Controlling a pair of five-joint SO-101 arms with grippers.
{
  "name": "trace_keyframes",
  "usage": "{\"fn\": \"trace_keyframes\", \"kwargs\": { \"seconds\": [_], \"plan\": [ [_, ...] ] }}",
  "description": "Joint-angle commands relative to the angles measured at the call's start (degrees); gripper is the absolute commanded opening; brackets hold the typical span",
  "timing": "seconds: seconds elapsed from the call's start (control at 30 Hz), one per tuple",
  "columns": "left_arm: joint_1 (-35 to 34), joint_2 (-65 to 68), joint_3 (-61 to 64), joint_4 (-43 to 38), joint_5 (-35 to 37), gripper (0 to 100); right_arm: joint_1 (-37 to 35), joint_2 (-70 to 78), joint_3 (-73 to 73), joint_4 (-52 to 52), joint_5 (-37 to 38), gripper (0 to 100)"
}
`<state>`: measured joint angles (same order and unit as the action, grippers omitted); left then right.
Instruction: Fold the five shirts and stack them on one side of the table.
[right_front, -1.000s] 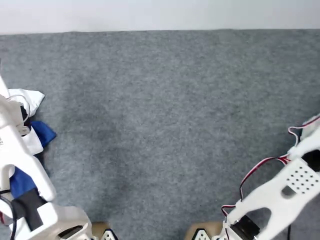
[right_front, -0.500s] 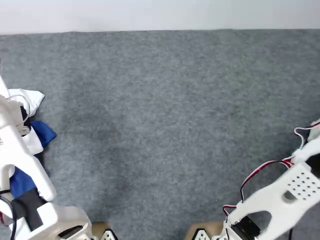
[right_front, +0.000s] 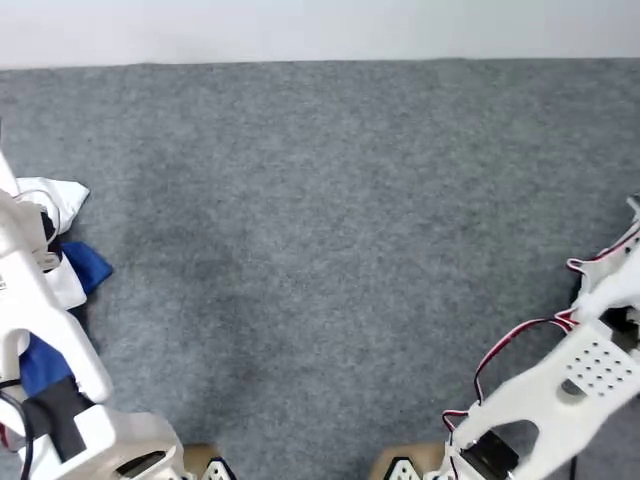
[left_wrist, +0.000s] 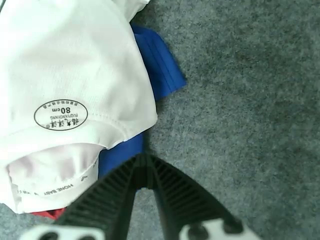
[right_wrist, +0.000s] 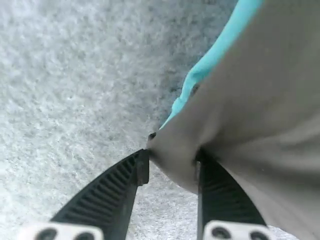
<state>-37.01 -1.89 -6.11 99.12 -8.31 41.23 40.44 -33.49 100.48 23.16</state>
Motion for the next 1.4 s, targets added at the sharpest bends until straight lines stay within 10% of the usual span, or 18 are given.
{"fn": "trace_keyframes", "kwargs": {
  "seconds": [0.0, 0.67, 1.37],
  "plan": [
    [0.4, -0.9, -0.2, 1.4, 0.1, 1, 0.9, -6.8, -5.5, 2.2, -0.4, 14.7],
    [0.4, -0.9, -0.2, 1.4, 0.1, 1, -0.9, 7.7, -9.8, -42.3, -0.1, 14.7],
    [0.4, -1.0, -0.2, 1.4, 0.1, 1, -8.3, -12.4, -11.0, -10.3, -0.4, 14.7]
  ]
}}
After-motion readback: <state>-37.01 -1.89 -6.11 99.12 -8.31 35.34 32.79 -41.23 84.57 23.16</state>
